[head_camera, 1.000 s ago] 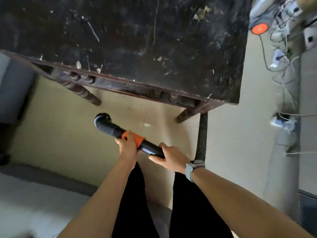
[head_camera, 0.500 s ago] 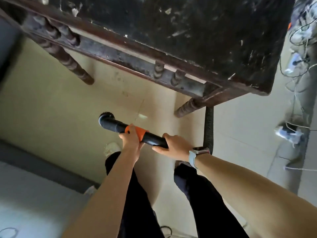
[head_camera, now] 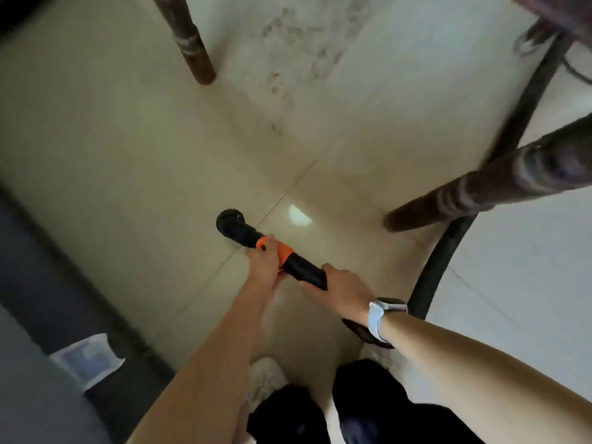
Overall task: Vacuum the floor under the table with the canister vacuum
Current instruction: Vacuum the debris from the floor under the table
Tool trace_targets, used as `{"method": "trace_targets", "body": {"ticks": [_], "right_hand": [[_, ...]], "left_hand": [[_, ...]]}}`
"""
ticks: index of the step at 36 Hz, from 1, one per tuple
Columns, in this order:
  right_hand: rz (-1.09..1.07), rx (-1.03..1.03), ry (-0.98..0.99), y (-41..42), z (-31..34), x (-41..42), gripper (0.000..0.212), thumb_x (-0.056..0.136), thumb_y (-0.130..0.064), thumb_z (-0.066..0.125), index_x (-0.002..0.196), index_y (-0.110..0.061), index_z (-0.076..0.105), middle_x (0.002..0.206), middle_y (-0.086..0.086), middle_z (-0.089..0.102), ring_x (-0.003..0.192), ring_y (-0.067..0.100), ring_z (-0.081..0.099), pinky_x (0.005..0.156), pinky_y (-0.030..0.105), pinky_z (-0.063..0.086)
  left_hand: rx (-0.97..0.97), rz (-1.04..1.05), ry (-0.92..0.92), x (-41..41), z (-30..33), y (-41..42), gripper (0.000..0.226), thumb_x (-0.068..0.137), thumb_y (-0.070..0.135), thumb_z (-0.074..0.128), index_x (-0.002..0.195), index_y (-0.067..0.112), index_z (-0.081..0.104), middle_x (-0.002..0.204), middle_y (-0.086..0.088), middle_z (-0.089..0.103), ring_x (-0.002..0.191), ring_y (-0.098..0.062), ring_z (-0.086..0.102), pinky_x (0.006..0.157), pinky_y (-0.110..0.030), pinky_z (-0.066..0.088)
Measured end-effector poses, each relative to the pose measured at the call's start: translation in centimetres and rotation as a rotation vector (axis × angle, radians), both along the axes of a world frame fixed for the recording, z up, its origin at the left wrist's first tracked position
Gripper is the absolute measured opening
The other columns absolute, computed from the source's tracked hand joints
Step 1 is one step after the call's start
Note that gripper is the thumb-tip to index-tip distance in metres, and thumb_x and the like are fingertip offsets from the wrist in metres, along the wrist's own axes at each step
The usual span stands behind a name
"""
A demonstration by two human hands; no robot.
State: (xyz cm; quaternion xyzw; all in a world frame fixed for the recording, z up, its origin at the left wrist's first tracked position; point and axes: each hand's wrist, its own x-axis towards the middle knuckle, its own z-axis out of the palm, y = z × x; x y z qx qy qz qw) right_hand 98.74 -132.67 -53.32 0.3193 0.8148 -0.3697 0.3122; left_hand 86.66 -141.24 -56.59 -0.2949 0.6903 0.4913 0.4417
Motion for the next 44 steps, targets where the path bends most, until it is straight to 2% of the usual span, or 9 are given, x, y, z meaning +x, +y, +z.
{"method": "trace_targets", "body": {"ticks": [7, 10, 15, 19, 25, 28, 33, 38, 44], "right_hand": [[-0.053, 0.017, 0.018, -0.6, -8.6, 0.2, 0.042, 0.089, -0.062, 0.046, 0.093, -0.020, 0.042, 0.068, -0.007, 0.046, 0.057, 0.009, 0.045, 0.050, 0.023, 0.035], [-0.123, 0.012, 0.037, -0.6, -10.4, 0.7, 0.042, 0.089, -0.060, 0.047, 0.092, -0.019, 0.044, 0.068, -0.005, 0.048, 0.059, 0.014, 0.049, 0.055, 0.028, 0.041], [-0.180, 0.000, 0.149, -0.2, -12.8, -0.3, 0.042, 0.089, -0.059, 0.049, 0.091, -0.018, 0.046, 0.071, 0.001, 0.057, 0.063, 0.023, 0.060, 0.062, 0.036, 0.051], [-0.208, -0.067, 0.216, 0.4, -14.8, -1.4, 0.042, 0.088, -0.058, 0.050, 0.095, -0.017, 0.050, 0.080, 0.007, 0.064, 0.066, 0.025, 0.066, 0.066, 0.039, 0.056], [-0.135, -0.223, 0.304, 1.3, -14.6, -1.5, 0.031, 0.091, -0.046, 0.055, 0.098, -0.018, 0.045, 0.074, 0.001, 0.062, 0.053, 0.015, 0.061, 0.056, 0.028, 0.052], [-0.186, -0.212, 0.367, 0.9, -14.6, -1.8, 0.031, 0.091, -0.041, 0.056, 0.101, -0.015, 0.044, 0.084, 0.008, 0.064, 0.061, 0.021, 0.061, 0.063, 0.036, 0.053], [-0.116, -0.138, 0.327, 1.4, -14.9, 0.4, 0.030, 0.092, -0.044, 0.051, 0.095, -0.015, 0.042, 0.080, 0.006, 0.059, 0.057, 0.020, 0.054, 0.057, 0.034, 0.048], [-0.057, -0.080, 0.268, 1.5, -14.8, 5.7, 0.029, 0.092, -0.046, 0.051, 0.091, -0.019, 0.040, 0.071, -0.005, 0.050, 0.058, 0.011, 0.049, 0.052, 0.024, 0.038], [-0.010, -0.101, 0.200, 1.9, -14.4, 10.0, 0.029, 0.093, -0.048, 0.050, 0.095, -0.020, 0.042, 0.080, -0.001, 0.055, 0.063, 0.014, 0.053, 0.057, 0.022, 0.040]], "left_hand": [[0.101, -0.049, 0.048, 0.6, -7.6, 0.5, 0.043, 0.101, 0.027, 0.039, 0.138, 0.010, 0.023, 0.094, -0.005, 0.050, 0.082, -0.018, 0.056, 0.073, -0.036, 0.052], [0.107, -0.111, 0.123, 0.6, -9.3, 1.2, 0.054, 0.102, 0.031, 0.037, 0.145, 0.013, 0.009, 0.103, -0.005, 0.050, 0.085, -0.018, 0.056, 0.070, -0.033, 0.052], [0.121, -0.148, 0.241, -0.7, -11.3, 2.2, 0.063, 0.101, 0.033, 0.036, 0.148, 0.013, 0.000, 0.119, -0.010, 0.049, 0.105, -0.026, 0.056, 0.088, -0.043, 0.052], [0.138, -0.155, 0.360, -1.8, -12.9, 2.7, 0.056, 0.100, 0.033, 0.037, 0.144, 0.017, 0.006, 0.122, -0.010, 0.048, 0.105, -0.025, 0.056, 0.088, -0.041, 0.051], [0.117, -0.183, 0.403, -1.1, -13.6, 2.0, 0.058, 0.101, 0.035, 0.035, 0.147, 0.015, 0.007, 0.125, -0.007, 0.044, 0.116, -0.026, 0.051, 0.103, -0.047, 0.044], [0.117, -0.186, 0.407, -0.5, -13.3, 2.1, 0.055, 0.101, 0.033, 0.035, 0.147, 0.014, 0.010, 0.120, -0.006, 0.045, 0.113, -0.025, 0.052, 0.103, -0.047, 0.043], [0.133, -0.245, 0.370, 2.1, -12.7, 2.3, 0.056, 0.101, 0.034, 0.035, 0.147, 0.013, 0.009, 0.111, -0.003, 0.052, 0.109, -0.022, 0.054, 0.103, -0.045, 0.044], [0.138, -0.347, 0.292, 7.4, -12.3, 1.3, 0.055, 0.100, 0.039, 0.038, 0.144, 0.016, 0.014, 0.123, -0.004, 0.050, 0.114, -0.022, 0.053, 0.092, -0.037, 0.044], [0.096, -0.424, 0.257, 11.7, -12.2, 0.6, 0.056, 0.099, 0.041, 0.039, 0.142, 0.011, 0.018, 0.134, -0.011, 0.046, 0.120, -0.023, 0.049, 0.108, -0.042, 0.036]]}}
